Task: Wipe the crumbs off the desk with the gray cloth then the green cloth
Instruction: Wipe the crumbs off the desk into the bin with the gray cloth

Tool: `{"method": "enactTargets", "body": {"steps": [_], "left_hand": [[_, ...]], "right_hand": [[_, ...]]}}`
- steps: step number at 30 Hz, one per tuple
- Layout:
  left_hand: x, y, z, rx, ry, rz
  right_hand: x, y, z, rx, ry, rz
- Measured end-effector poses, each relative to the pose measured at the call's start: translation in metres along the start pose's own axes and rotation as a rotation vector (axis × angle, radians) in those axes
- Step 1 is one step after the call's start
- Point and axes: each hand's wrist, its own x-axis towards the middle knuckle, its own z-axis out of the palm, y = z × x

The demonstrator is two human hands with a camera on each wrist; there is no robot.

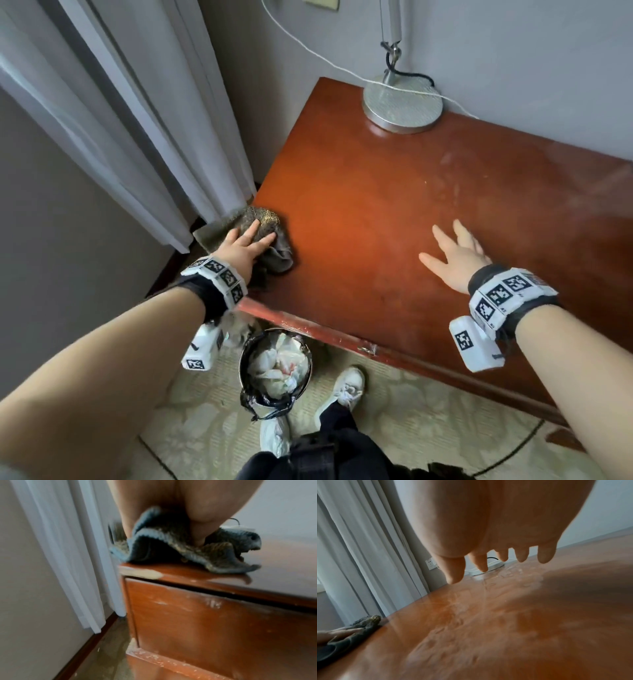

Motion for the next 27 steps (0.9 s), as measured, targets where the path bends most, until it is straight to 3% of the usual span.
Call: {"method": "enactTargets", "body": {"steps": [7,9,11,13,16,20,23,27], "left_hand": [[-0.041,0.010,-0.010,-0.115,0.125,0.202],[-0.058,0.030,-0.015,-0.240,0.252,0.355],[-0.075,0.054,-0.026,-0.410,0.304,0.511],[-0.081,0.078,-0.036,-0.542,0.325,0.575],[-0.073,0.101,-0.041,-0.552,0.310,0.481],[-0.048,0.087,-0.016,-0.154,0.274,0.222],[-0.041,0.059,0.006,-0.087,0.200,0.105],[-0.038,0.034,0.030,-0.036,0.121,0.044]], "right_hand": [[-0.056,-0.041,0.027,0.123,-0.007,-0.137],[-0.068,-0.054,0.030,0.165,0.004,-0.220],[-0.079,-0.061,0.028,0.241,0.024,-0.299],[-0.085,-0.061,0.023,0.329,0.076,-0.320],[-0.085,-0.042,0.012,0.372,0.213,-0.189],[-0.071,-0.018,0.009,0.302,0.246,0.027],[-0.055,-0.033,0.017,0.172,0.209,-0.080],[-0.029,-0.073,0.038,-0.110,0.109,-0.391]]}}
